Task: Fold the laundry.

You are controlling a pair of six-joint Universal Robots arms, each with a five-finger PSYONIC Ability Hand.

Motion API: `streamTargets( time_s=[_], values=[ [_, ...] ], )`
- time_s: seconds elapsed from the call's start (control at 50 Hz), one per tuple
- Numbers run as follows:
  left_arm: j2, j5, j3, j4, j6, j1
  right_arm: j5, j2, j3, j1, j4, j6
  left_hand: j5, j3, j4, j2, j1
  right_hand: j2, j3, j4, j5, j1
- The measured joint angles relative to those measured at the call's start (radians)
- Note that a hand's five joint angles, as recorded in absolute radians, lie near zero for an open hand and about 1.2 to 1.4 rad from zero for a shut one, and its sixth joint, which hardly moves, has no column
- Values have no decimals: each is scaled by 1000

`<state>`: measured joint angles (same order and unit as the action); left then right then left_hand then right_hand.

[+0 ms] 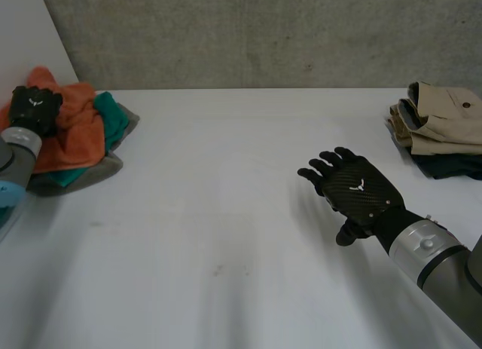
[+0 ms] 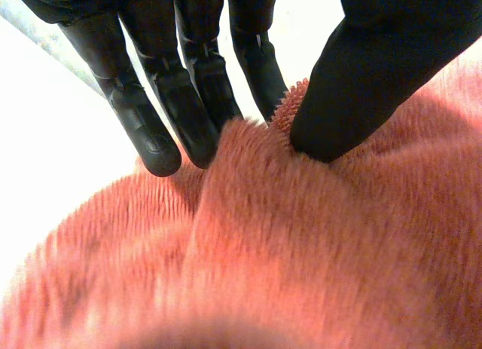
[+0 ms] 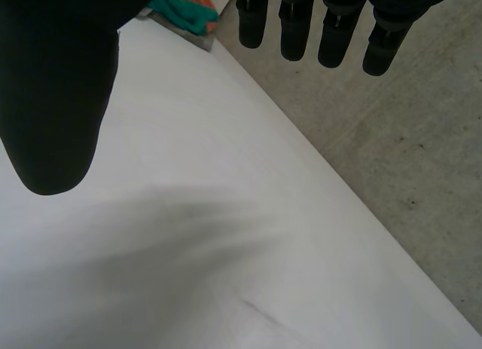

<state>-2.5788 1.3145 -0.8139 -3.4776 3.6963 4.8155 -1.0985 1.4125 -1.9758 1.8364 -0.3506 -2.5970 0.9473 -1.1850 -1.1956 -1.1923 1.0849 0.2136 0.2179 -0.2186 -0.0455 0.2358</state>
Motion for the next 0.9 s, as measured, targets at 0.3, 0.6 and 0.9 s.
streamTargets(
  time_s=[0.3, 0.6, 0.9],
  values=[
    [606, -1, -446, 13, -540, -373, -38, 72, 13, -31, -5, -6, 52, -8, -4, -5, 62, 0, 0, 0, 0, 0],
    [448, -18, -499, 32, -652, -826, -104, 88, 36, -116, -5, -14, -452, 510, 529, 525, -474, 0, 0, 0, 0, 0],
    [457, 313, -466, 36, -57, -415, -99, 81, 42, -131, 0, -14, -876, 930, 944, 940, -820, 0, 0, 0, 0, 0]
  ],
)
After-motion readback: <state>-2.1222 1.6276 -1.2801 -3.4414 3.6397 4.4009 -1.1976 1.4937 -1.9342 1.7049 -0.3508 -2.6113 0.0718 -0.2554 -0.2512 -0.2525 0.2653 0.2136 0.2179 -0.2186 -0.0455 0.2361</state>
